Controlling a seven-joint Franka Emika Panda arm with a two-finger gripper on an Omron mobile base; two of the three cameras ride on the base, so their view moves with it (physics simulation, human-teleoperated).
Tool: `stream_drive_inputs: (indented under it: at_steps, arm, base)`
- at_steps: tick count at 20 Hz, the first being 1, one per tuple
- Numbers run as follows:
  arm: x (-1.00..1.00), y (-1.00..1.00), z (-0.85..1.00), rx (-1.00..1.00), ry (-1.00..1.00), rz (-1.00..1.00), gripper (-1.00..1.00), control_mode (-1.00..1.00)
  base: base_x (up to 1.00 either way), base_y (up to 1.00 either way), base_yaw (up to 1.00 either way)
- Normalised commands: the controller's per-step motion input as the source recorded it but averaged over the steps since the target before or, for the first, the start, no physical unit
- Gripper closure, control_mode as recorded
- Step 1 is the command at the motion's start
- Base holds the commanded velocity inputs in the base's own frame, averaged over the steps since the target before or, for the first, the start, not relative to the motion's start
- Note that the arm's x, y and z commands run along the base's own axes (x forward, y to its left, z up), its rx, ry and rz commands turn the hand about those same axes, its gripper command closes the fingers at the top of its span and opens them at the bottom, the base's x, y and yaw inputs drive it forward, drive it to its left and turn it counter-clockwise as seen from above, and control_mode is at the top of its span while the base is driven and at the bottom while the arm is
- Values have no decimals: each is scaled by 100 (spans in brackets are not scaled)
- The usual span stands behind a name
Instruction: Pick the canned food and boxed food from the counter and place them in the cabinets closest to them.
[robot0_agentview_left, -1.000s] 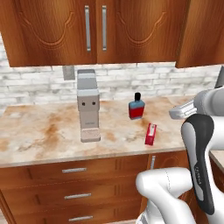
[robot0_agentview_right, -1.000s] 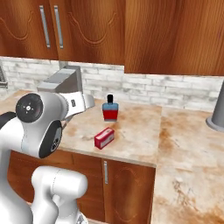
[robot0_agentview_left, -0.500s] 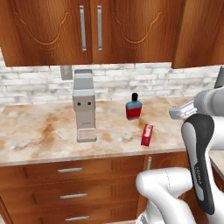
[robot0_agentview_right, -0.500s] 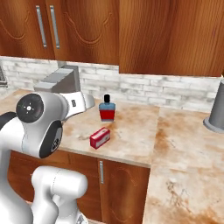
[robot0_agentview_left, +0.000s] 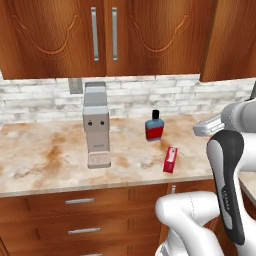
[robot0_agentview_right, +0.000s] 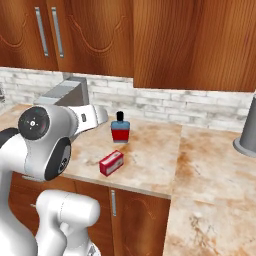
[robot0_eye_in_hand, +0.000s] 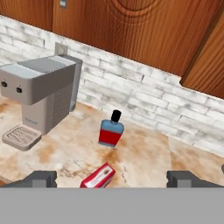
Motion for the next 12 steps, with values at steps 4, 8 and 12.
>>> stream_drive_inputs:
  at_steps: [4,8,12]
  arm:
    - [0,0,0,0,0,0,-100,100]
    - [0,0,0,0,0,0,-100,-100]
    - [0,0,0,0,0,0,-100,-100]
  base:
    - [7,0,0]
    - [0,0,0]
    - [0,0,0]
